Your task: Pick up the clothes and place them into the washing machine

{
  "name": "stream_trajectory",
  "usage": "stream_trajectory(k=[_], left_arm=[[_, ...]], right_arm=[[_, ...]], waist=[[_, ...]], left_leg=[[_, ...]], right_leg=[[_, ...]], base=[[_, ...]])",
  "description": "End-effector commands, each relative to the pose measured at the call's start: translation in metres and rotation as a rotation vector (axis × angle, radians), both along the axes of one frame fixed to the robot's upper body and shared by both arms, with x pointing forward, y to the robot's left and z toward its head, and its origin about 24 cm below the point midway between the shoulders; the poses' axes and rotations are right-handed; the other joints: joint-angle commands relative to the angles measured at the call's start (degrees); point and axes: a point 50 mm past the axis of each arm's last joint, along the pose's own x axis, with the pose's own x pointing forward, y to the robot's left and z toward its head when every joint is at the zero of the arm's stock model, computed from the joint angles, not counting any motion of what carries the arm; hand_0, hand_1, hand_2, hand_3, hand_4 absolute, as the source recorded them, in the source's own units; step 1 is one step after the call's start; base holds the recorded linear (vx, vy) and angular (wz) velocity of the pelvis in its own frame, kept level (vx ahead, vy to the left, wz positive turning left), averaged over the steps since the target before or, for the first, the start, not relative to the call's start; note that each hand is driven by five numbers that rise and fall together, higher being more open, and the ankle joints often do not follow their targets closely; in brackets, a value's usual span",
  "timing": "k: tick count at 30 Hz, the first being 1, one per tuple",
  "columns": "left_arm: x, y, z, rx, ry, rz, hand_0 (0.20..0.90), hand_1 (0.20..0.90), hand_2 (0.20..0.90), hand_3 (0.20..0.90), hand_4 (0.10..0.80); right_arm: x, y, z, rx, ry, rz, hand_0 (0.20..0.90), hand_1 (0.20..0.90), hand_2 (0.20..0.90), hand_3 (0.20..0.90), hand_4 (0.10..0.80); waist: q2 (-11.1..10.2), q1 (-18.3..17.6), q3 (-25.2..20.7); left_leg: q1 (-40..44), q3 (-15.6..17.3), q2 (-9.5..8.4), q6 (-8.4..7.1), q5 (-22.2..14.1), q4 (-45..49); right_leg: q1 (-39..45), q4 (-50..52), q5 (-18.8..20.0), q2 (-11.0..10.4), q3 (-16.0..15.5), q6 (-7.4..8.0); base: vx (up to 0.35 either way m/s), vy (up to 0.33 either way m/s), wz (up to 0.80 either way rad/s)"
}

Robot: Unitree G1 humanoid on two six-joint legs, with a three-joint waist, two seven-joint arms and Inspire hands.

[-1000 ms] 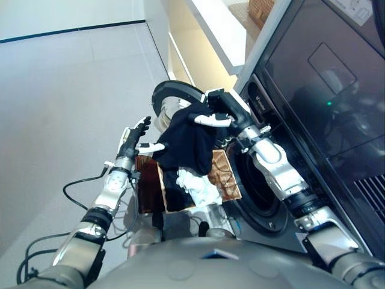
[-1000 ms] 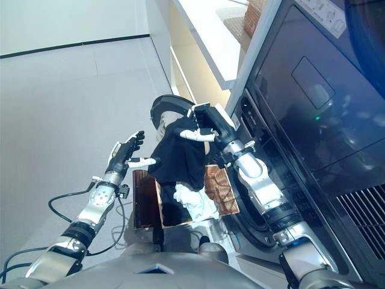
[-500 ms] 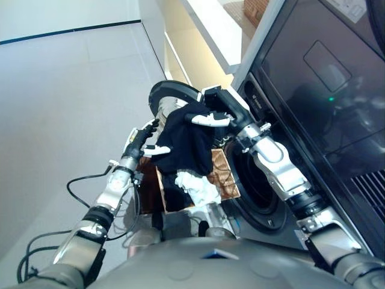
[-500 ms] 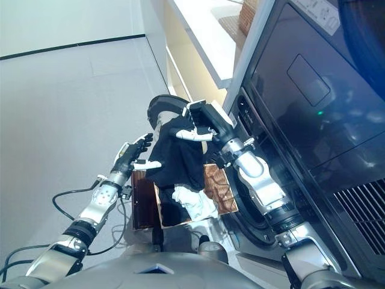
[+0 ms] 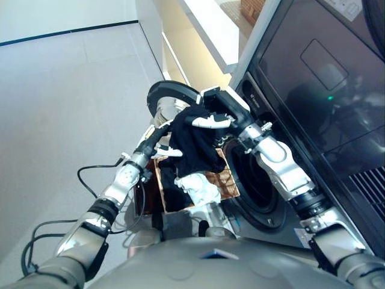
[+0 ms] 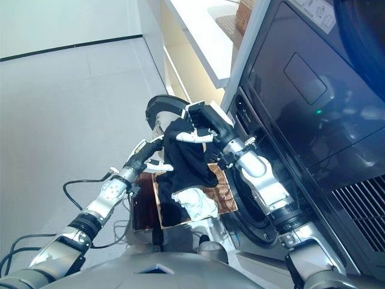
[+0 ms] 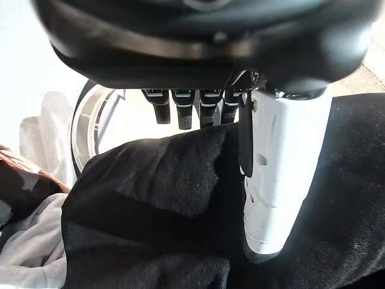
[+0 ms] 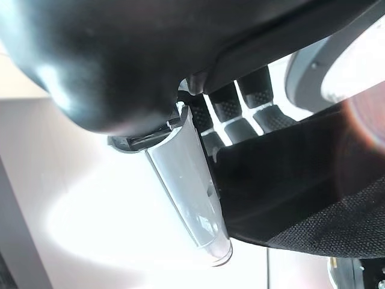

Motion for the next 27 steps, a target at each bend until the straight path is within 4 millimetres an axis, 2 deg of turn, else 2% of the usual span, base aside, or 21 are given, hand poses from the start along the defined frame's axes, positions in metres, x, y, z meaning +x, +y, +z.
stream_trajectory(k=[1, 9, 27], left_arm=[[0.033, -0.032, 0.039, -0.083, -0.183, -0.116, 0.900, 0.900, 0.900, 0.900, 0.800], [0.031, -0.041, 0.038, -0.098, -0.173, -0.137, 0.900, 0.900, 0.900, 0.900, 0.800], [0.029, -0.026, 0.018, -0.065, -0.094, -0.001, 0.900, 0.900, 0.900, 0.900, 0.800]], right_arm=[[-0.002, 0.012, 0.048, 0.146, -0.203, 0.081, 0.200, 0.200, 0.200, 0.200, 0.300], [-0.003, 0.015, 0.046, 0.145, -0.194, 0.092, 0.200, 0.200, 0.200, 0.200, 0.300], [-0.004, 0.016, 0.051, 0.151, -0.208, 0.100, 0.200, 0.200, 0.200, 0.200, 0.300]], waist=[[-0.74, 0.85, -6.10], [-0.71, 0.72, -6.13], [-1.02, 0.67, -6.56]], left_leg=[[3.46, 0.42, 1.49, -4.54, -4.53, 0.22], [3.50, 0.55, 1.51, -4.48, -4.52, 0.20], [3.67, 0.63, 1.75, -4.55, -4.54, 0.21]], right_leg=[[-7.52, 4.14, 4.87, -1.96, 0.56, 1.29], [-7.64, 4.13, 4.92, -1.81, 0.72, 1.26], [-7.46, 4.03, 4.82, -1.57, 0.80, 1.13]], base=[[0.000, 0.000, 0.00], [0.000, -0.001, -0.01], [0.000, 0.000, 0.00]])
